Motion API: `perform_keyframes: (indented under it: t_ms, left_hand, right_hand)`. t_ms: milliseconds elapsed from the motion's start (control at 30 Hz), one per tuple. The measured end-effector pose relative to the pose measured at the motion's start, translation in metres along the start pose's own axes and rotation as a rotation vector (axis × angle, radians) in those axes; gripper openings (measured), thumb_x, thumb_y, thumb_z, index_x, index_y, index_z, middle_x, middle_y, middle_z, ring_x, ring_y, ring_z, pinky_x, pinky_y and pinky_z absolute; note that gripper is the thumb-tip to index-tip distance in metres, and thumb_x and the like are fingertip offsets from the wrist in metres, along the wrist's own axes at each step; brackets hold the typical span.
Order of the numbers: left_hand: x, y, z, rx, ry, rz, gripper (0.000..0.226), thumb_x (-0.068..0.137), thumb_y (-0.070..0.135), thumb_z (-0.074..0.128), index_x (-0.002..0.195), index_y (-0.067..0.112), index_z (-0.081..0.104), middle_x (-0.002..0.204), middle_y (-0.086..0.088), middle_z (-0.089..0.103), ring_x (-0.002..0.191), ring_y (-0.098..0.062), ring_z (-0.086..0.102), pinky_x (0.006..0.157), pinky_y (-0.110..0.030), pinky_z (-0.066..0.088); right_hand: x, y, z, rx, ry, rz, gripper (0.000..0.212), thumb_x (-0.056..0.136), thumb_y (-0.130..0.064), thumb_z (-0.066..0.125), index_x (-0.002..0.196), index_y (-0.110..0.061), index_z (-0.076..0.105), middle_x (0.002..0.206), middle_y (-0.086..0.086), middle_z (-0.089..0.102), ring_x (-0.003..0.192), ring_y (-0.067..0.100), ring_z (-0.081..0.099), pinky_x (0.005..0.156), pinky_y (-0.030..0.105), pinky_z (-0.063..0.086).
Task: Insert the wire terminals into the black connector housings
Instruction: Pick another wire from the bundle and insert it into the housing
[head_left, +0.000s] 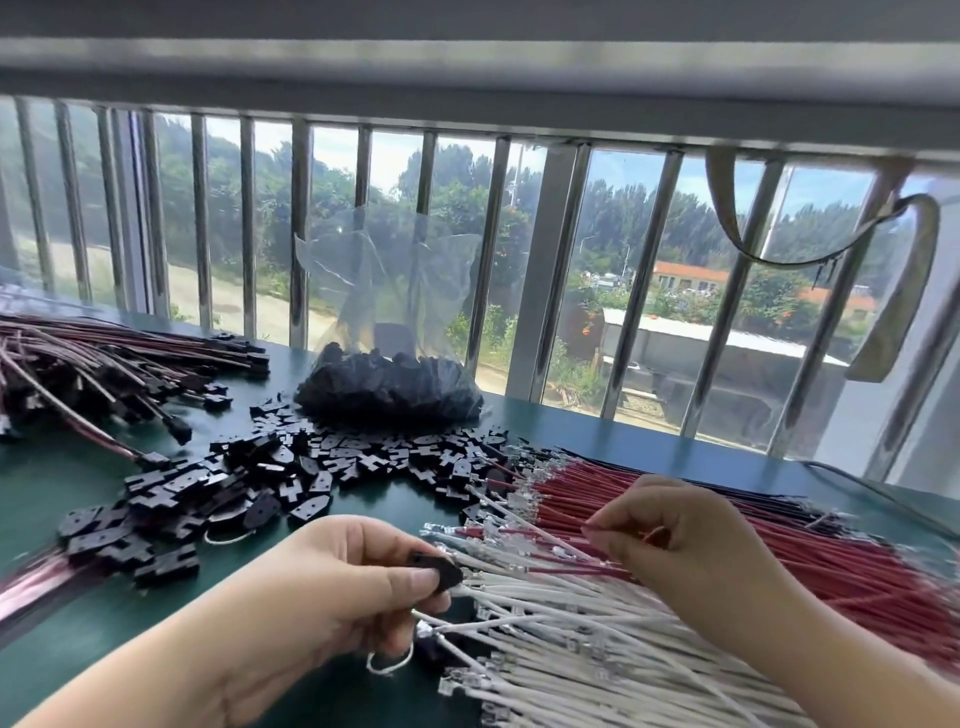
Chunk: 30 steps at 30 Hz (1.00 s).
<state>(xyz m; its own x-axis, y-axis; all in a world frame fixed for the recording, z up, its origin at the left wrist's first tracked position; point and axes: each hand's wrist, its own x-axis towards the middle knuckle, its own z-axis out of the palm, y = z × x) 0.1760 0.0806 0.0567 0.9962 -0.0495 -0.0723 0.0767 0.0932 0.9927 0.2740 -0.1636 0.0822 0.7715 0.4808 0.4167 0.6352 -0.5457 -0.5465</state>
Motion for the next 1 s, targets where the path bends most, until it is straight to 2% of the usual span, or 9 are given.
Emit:
perform_keyframes:
  t_ms: [133, 200, 267, 300, 400, 533, 700, 833, 1000]
  left_hand:
    - [-0.002, 0.002, 0.002, -0.025, 0.004, 0.002, 0.031, 0.047, 0.011, 0.075, 0.077, 0.003, 0.075, 0.076, -0.024, 0.07, 0.045, -0.02, 0.055, 0.043, -0.026, 0.046]
    - [-0.002, 0.002, 0.004, -0.018, -0.001, 0.003, 0.027, 0.051, 0.007, 0.081, 0.077, 0.002, 0.075, 0.076, -0.024, 0.07, 0.044, -0.02, 0.055, 0.043, -0.025, 0.046]
    - [-0.002, 0.003, 0.005, -0.01, -0.01, 0.008, 0.023, 0.057, 0.002, 0.085, 0.077, 0.003, 0.075, 0.075, -0.023, 0.07, 0.044, -0.019, 0.054, 0.043, -0.025, 0.046]
    - [-0.003, 0.003, 0.004, -0.013, -0.015, 0.012, 0.02, 0.057, 0.003, 0.079, 0.077, 0.003, 0.075, 0.075, -0.022, 0.07, 0.044, -0.019, 0.054, 0.043, -0.025, 0.045]
    - [-0.002, 0.002, 0.002, -0.01, -0.048, 0.022, 0.019, 0.059, 0.005, 0.073, 0.077, 0.003, 0.074, 0.076, -0.022, 0.071, 0.047, -0.02, 0.056, 0.046, -0.026, 0.047]
    - [0.0, 0.004, -0.001, 0.042, -0.091, 0.04, 0.022, 0.059, 0.007, 0.075, 0.081, 0.006, 0.075, 0.079, -0.021, 0.072, 0.05, -0.02, 0.058, 0.049, -0.025, 0.05]
    - [0.0, 0.005, 0.0, 0.059, -0.082, 0.037, 0.026, 0.054, 0.008, 0.079, 0.079, 0.005, 0.075, 0.078, -0.022, 0.072, 0.049, -0.021, 0.058, 0.048, -0.025, 0.051]
    - [0.0, 0.004, 0.001, 0.067, -0.086, 0.049, 0.035, 0.046, 0.012, 0.086, 0.078, 0.004, 0.075, 0.078, -0.024, 0.071, 0.049, -0.022, 0.057, 0.048, -0.026, 0.05]
    - [0.0, 0.004, 0.001, 0.051, -0.085, 0.071, 0.046, 0.038, 0.018, 0.087, 0.079, 0.001, 0.074, 0.078, -0.025, 0.07, 0.048, -0.022, 0.056, 0.047, -0.026, 0.048]
  right_hand:
    - [-0.008, -0.011, -0.007, 0.176, -0.017, -0.091, 0.044, 0.086, -0.008, 0.063, 0.096, -0.05, 0.068, 0.084, -0.011, 0.067, 0.059, -0.002, 0.056, 0.053, 0.007, 0.04]
    - [-0.011, -0.02, -0.005, 0.168, -0.102, -0.102, 0.036, 0.083, -0.028, 0.066, 0.101, -0.059, 0.062, 0.082, -0.008, 0.067, 0.06, 0.002, 0.054, 0.056, 0.009, 0.042]
    - [-0.014, -0.027, 0.0, 0.134, -0.164, -0.104, 0.022, 0.069, -0.053, 0.065, 0.09, -0.059, 0.066, 0.077, -0.011, 0.067, 0.064, 0.007, 0.058, 0.059, 0.011, 0.045]
    - [-0.015, -0.032, 0.003, 0.134, -0.174, -0.105, 0.018, 0.065, -0.056, 0.065, 0.083, -0.055, 0.07, 0.075, -0.015, 0.067, 0.066, 0.005, 0.06, 0.059, 0.012, 0.046]
    - [-0.017, -0.041, 0.011, 0.143, -0.178, -0.123, 0.011, 0.073, -0.039, 0.072, 0.08, -0.049, 0.072, 0.079, -0.019, 0.066, 0.072, -0.001, 0.062, 0.063, 0.01, 0.046]
    - [-0.019, -0.048, 0.013, 0.154, -0.146, -0.16, 0.034, 0.081, -0.021, 0.071, 0.088, -0.054, 0.069, 0.08, -0.018, 0.064, 0.075, -0.003, 0.06, 0.063, 0.008, 0.044]
    - [-0.019, -0.053, 0.017, 0.138, -0.122, -0.123, 0.019, 0.073, -0.032, 0.077, 0.076, -0.05, 0.072, 0.076, -0.023, 0.063, 0.071, -0.003, 0.059, 0.06, 0.01, 0.045]
    - [-0.021, -0.055, 0.021, 0.049, -0.071, -0.131, 0.009, 0.07, -0.049, 0.067, 0.076, -0.055, 0.067, 0.084, -0.025, 0.06, 0.075, -0.001, 0.058, 0.066, 0.023, 0.053]
    - [-0.022, -0.054, 0.023, 0.005, -0.058, -0.122, 0.004, 0.073, -0.048, 0.066, 0.075, -0.051, 0.065, 0.082, -0.024, 0.056, 0.071, 0.001, 0.055, 0.067, 0.028, 0.053]
